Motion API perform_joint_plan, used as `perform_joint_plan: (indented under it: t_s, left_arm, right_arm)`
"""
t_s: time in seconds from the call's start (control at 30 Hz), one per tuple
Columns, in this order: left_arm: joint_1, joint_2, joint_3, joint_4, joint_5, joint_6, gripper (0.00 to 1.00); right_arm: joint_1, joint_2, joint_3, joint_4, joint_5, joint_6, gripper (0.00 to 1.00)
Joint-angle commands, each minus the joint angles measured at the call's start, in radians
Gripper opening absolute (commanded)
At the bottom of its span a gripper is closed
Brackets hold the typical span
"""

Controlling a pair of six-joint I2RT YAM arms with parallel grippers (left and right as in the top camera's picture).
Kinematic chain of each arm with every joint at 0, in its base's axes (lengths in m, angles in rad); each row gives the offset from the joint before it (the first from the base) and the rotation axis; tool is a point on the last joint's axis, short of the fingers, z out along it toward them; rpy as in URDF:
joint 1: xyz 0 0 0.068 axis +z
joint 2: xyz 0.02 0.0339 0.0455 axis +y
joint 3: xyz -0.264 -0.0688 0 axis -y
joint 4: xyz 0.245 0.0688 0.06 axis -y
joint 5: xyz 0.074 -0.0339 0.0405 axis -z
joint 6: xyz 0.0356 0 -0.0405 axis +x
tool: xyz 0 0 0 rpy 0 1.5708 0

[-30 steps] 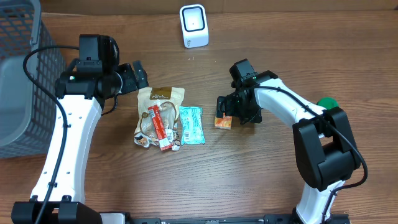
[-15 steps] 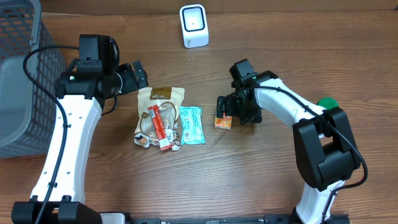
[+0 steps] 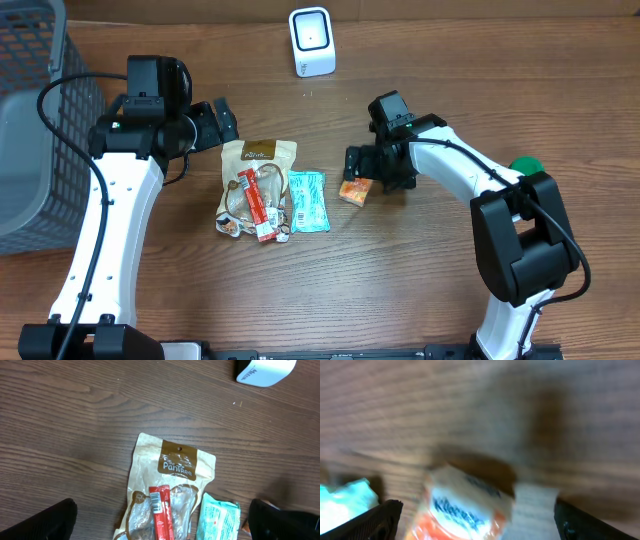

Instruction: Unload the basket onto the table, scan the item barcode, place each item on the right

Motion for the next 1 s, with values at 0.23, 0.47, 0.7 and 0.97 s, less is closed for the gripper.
perform_joint_plan:
  t_s: [0.23, 0.47, 0.7, 0.97]
  left_arm:
    - [0.003, -0.006, 0.008, 0.002, -0.003, 0.027, 1.0]
    - [0.003, -0.006, 0.008, 0.002, -0.003, 0.027, 1.0]
    - [0.003, -0.006, 0.008, 0.002, -0.003, 0.027, 1.0]
    - [0.003, -0.006, 0.008, 0.002, -0.003, 0.027, 1.0]
  right_arm:
    - [0.003, 0.008, -0.01, 0.073, -0.026, 0.003, 1.0]
    - [-0.021, 0.004, -0.007, 0.065, -0.072, -0.037, 1.0]
    - [-0.134, -0.102, 0.03, 0.0, -0.276, 0.008, 0.7]
    - [-0.134, -0.153, 0.007, -0.064, -0.288, 0.031, 0.63]
